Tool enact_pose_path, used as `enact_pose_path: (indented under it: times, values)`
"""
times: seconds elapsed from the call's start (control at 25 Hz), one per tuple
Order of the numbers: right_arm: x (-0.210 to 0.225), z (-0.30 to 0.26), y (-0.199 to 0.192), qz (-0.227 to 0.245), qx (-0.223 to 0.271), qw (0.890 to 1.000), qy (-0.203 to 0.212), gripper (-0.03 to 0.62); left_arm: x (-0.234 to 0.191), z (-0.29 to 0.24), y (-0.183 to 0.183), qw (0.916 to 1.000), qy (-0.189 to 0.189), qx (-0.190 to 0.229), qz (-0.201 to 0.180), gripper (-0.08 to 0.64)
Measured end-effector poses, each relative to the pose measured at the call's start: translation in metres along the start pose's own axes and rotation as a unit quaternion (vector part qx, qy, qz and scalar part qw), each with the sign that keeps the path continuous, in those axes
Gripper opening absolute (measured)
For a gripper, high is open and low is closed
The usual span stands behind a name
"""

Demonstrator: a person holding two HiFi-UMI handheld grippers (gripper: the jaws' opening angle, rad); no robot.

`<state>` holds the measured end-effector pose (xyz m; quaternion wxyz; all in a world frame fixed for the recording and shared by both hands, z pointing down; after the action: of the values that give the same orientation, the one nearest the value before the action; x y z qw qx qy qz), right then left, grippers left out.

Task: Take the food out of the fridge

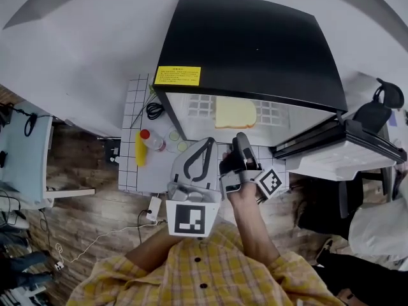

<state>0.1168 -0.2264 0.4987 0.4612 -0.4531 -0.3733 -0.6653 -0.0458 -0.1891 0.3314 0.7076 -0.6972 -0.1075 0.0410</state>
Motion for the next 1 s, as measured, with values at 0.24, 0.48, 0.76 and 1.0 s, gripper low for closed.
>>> enact_pose_path:
  times: [0.24,0.48,0.76,1.0]
  values:
    - [0.021,-0.012,0.005,0.000,0.019,1.000,-0.002,0.224,-0.001,-0.012,-0.001,0.9999,-0.010,0.003,-0.004,0.008]
    - [0.039,-0.017,0.011,-0.007,0.034,0.999,-0.003,0.242,-0.001,-0.023,-0.005,0.9998,-0.019,0.000,-0.008,0.008]
    - [0.050,-0.037,0.008,-0.017,0.041,0.999,-0.014,0.250,-0.006,-0.030,-0.006,0.9997,-0.022,0.001,-0.012,0.008]
    - [0.050,-0.044,0.010,-0.013,0.051,0.998,-0.020,0.166,-0.009,-0.031,-0.008,0.9997,-0.020,-0.004,-0.016,0.008]
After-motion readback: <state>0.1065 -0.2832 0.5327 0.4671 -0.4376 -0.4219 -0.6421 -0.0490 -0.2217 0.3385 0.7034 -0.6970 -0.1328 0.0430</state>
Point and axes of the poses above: the fingertips, and each gripper's own axes: z backward along the fingers, x to its right, y out of its top, the point moved 9 cm from there along z, backward along the fingers, and after that the axes turned 15 degrees about y, right-handed, at the moved point
